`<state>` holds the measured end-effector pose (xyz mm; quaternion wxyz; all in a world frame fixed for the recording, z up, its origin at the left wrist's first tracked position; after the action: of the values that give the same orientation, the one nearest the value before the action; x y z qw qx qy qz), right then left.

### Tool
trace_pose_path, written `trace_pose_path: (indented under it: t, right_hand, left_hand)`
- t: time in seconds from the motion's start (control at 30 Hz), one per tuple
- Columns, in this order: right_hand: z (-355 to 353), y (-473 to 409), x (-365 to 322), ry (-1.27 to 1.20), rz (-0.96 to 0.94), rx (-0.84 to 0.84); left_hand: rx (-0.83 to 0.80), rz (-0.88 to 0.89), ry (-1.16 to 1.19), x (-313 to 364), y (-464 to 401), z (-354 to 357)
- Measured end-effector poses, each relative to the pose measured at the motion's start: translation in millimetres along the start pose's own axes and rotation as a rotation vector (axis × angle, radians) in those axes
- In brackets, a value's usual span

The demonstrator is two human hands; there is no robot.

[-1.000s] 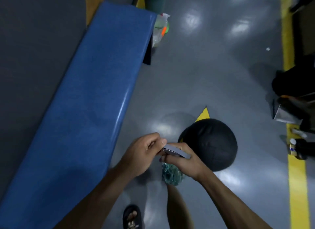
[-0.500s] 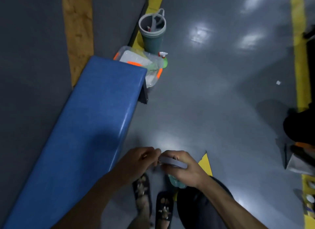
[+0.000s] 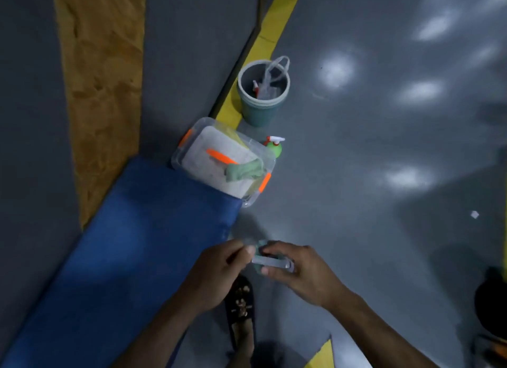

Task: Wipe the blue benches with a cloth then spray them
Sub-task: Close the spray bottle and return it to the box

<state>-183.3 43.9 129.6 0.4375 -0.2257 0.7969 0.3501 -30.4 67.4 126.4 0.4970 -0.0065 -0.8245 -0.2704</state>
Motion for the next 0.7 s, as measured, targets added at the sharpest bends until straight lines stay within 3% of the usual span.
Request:
trace_pose_path:
  t: [0.17, 0.3, 0.4, 0.7]
  right_hand:
    - [-53.7, -99.1, -4.1, 0.233, -0.050, -0.094]
    - [-106.8, -178.4, 16.4, 0.306, 0.013, 0.046]
    - [-139.7, -243.0, 33.6, 0.274, 0.051, 0.102]
    - [-121.3, -430.8, 84.6, 0.438, 0.043, -0.164]
  left_hand:
    - [0.162, -0.049, 0.108, 2.7, -70.9, -60.6]
    - [0.195, -0.092, 0.343, -24.5, -110.8, -102.1]
    - [0.286, -0.158, 0.365, -48.5, -125.9, -127.2]
    - [0.591, -0.358, 0.468, -106.6, -158.6, -138.2]
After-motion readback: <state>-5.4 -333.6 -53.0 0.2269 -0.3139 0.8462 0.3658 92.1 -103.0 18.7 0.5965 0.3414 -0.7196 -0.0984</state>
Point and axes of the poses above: each hand's wrist, its own y-axis away from the middle knuckle, its own z-axis out of the palm, x = y × z, the point moved 9 cm from there along -y, towards the middle knuckle, and after that the axes turned 11 degrees about -x, right-handed, at the moved point
